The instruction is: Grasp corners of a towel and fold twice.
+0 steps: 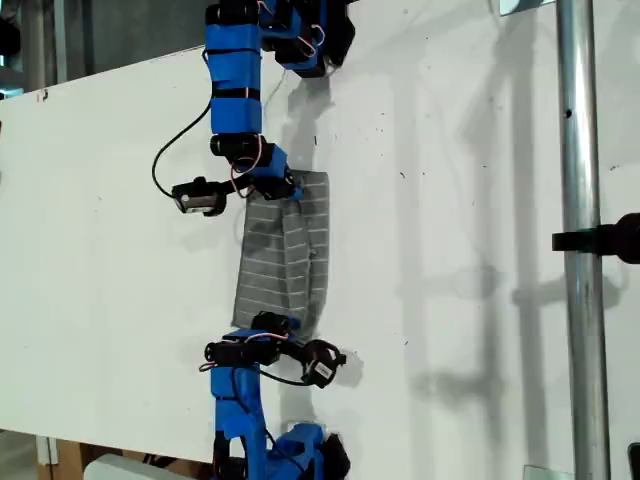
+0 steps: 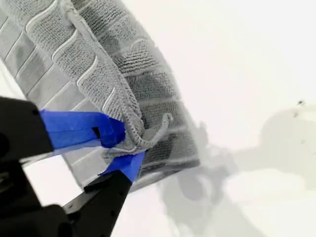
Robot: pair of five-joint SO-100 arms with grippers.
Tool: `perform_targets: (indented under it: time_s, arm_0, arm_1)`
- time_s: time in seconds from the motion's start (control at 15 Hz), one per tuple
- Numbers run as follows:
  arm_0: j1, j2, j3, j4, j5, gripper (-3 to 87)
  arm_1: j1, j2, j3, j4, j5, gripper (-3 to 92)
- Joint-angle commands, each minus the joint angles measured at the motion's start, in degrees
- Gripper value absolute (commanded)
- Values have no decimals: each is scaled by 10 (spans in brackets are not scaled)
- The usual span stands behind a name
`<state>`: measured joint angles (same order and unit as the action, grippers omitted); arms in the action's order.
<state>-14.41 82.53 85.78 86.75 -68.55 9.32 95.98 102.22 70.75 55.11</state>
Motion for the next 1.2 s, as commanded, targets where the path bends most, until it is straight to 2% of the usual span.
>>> perform_targets:
  time_s: [0.0, 0.27, 0.4, 0.53, 0.67, 0.87, 1.13]
  arm_0:
    - [-127, -18, -76, 0, 112, -29]
    - [-269, -159, -337, 74, 251, -29]
    - [-303, -127, -370, 76, 280, -29]
    - [-317, -92, -332, 78, 285, -29]
    - [-291, -116, -292, 76, 273, -29]
    - [-237, -204, -301, 66, 229, -29]
    - [-216, -277, -314, 55, 195, -28]
  arm_1:
    - [110, 47, -6, -31, -86, -2]
    - [236, 54, -64, -50, -212, -2]
    - [265, 90, -105, -25, -245, -2]
    - [269, 109, -120, 10, -253, -2]
    - [237, 107, -78, 11, -237, -2]
    - [186, 82, 18, -34, -184, -2]
    - [181, 19, 109, -124, -154, -2]
